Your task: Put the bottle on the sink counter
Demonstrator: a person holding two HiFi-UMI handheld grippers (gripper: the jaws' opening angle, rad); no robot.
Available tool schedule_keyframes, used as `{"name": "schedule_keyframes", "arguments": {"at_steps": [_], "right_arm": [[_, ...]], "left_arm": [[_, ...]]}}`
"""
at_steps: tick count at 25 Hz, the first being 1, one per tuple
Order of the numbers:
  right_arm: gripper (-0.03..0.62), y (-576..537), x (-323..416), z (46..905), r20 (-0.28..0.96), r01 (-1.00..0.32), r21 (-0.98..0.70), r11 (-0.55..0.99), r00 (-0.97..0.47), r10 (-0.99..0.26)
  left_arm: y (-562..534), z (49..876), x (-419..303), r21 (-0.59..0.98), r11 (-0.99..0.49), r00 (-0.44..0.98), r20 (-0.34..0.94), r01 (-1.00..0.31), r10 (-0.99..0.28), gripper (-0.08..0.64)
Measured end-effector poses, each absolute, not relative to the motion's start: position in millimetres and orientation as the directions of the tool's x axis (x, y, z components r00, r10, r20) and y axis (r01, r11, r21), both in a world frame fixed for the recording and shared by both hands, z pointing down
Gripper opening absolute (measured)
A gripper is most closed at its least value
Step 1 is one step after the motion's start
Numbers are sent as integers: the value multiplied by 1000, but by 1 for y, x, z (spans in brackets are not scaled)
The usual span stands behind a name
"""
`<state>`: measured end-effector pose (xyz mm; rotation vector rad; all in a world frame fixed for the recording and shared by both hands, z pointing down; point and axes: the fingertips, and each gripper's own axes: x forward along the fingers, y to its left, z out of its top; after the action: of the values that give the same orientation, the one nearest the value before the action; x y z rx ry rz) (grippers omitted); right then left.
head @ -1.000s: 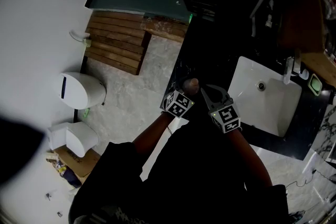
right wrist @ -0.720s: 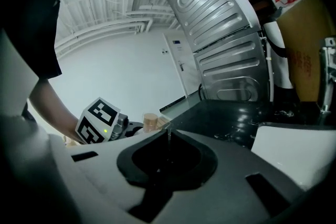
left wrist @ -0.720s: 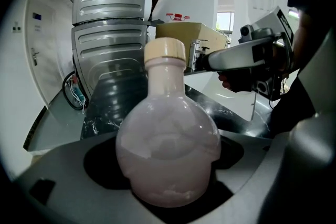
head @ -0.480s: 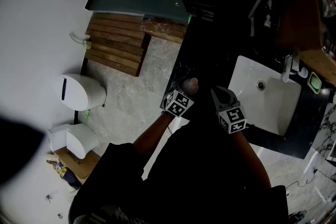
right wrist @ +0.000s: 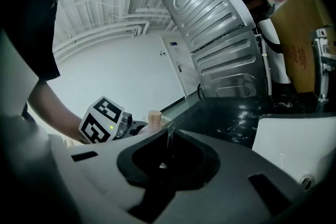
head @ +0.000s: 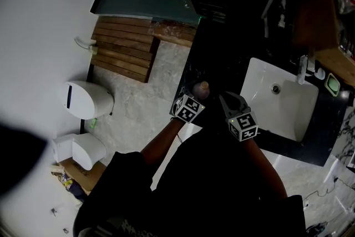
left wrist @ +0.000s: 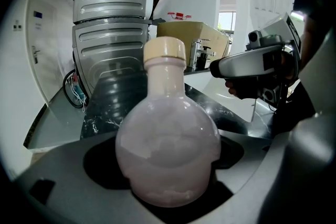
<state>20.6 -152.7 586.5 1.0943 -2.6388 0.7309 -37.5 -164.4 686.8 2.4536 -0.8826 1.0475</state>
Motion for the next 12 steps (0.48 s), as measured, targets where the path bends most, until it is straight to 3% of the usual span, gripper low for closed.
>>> {"name": "schedule_keyframes", "arguments": {"at_steps": [6, 12], "right_arm": [[41, -153, 21, 587, 347, -698, -421, 580, -714, -607], [41, -157, -5, 573, 293, -633, -394, 666, -774, -562]], "left_arm": [[-165, 688, -38, 63, -749, 536, 739, -659, -409, 397], [-165, 687, -36, 60, -751, 538, 736, -657, -411, 397]]}}
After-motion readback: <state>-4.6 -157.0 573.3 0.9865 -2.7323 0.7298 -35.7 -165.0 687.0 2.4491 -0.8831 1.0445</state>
